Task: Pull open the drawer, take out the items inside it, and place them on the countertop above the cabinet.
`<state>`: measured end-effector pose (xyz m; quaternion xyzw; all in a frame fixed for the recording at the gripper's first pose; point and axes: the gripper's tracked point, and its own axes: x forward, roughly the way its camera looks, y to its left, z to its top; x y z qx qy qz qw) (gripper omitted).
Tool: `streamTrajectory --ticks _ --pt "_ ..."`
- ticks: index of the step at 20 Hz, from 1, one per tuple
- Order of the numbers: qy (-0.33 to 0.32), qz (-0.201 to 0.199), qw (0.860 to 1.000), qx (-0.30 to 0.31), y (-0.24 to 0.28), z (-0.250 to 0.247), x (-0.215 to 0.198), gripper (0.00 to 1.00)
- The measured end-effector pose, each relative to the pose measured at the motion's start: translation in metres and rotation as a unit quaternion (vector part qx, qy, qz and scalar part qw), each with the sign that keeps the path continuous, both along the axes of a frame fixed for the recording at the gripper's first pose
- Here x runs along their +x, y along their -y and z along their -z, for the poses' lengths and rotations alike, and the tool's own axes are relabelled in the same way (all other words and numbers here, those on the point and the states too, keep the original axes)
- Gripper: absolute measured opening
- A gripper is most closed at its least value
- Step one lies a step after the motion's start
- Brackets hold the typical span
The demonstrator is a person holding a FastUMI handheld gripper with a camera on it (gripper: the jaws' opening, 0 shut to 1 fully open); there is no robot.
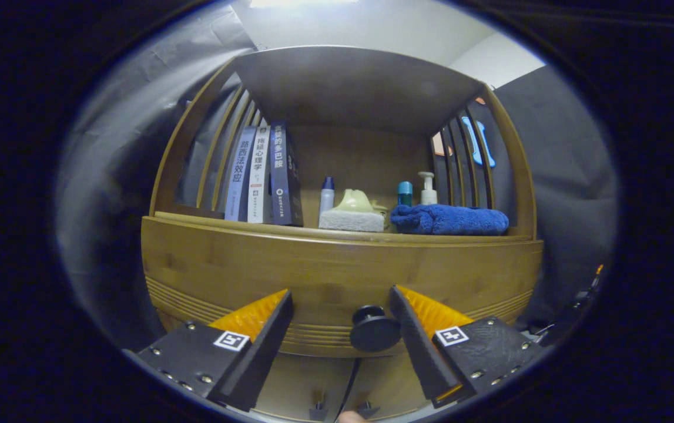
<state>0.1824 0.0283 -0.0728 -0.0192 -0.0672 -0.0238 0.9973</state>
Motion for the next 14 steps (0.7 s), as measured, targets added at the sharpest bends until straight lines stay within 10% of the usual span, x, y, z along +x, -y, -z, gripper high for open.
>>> streamTrajectory --ticks 14 --pt "-0.047 -0.027 0.998 0.033 0.007 0.02 -0.03 0.99"
